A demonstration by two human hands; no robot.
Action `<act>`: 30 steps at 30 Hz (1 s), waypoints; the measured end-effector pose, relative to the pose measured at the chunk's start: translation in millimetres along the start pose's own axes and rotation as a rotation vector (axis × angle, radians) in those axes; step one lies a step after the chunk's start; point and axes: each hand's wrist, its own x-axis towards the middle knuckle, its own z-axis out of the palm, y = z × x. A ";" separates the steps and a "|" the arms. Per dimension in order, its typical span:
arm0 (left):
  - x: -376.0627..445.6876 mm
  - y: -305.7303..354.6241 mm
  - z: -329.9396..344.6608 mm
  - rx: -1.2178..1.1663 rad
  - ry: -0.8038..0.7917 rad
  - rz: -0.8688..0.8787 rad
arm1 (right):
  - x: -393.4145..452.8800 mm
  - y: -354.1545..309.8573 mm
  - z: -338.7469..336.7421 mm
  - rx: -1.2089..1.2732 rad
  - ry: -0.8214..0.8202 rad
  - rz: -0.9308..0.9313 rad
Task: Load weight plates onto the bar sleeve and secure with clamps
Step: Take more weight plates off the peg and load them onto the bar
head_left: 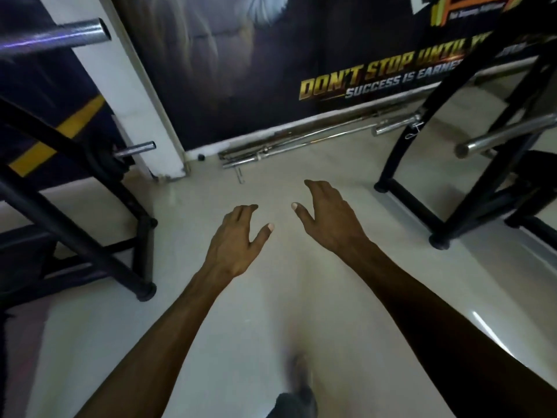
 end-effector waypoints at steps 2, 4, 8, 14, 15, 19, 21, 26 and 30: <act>44.8 -14.5 5.4 0.017 0.035 -0.033 | 54.6 8.6 11.2 -0.006 -0.019 -0.039; 88.3 -31.3 9.8 0.023 0.065 -0.079 | 108.3 14.6 24.4 -0.004 -0.031 -0.086; 175.8 -68.1 12.2 0.029 0.087 -0.171 | 214.0 22.1 49.7 0.009 -0.078 -0.149; 289.9 -108.7 0.2 0.057 0.125 -0.303 | 362.3 16.0 74.7 0.046 -0.133 -0.261; 305.3 -115.5 -1.3 0.060 0.129 -0.320 | 384.8 14.7 79.7 0.055 -0.143 -0.283; 369.5 -148.6 -5.6 0.072 0.161 -0.403 | 478.3 10.4 111.2 0.096 -0.187 -0.347; 402.3 -167.7 -5.2 0.084 0.175 -0.440 | 523.9 7.7 130.5 0.123 -0.206 -0.378; 490.8 -213.7 -5.7 0.104 0.181 -0.573 | 639.8 0.3 178.1 0.169 -0.262 -0.469; 556.0 -250.5 -10.8 0.111 0.214 -0.687 | 729.5 -16.8 208.7 0.173 -0.343 -0.565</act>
